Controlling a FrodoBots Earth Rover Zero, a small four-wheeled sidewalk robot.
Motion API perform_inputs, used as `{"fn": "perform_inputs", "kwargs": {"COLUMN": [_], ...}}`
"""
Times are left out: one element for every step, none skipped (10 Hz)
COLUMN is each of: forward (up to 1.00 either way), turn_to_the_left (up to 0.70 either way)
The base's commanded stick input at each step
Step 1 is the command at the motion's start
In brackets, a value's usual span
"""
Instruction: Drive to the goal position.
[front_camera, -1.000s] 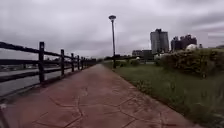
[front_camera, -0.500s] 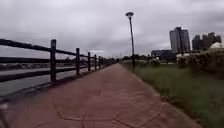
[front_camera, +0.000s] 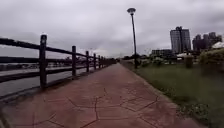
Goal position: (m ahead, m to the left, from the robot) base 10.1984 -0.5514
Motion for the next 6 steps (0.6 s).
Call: {"fn": "perform_inputs", "kwargs": {"forward": [1.0,1.0,1.0,1.0,1.0,1.0], "turn_to_the_left": [0.0,0.0,0.0,0.0,0.0,0.0]}}
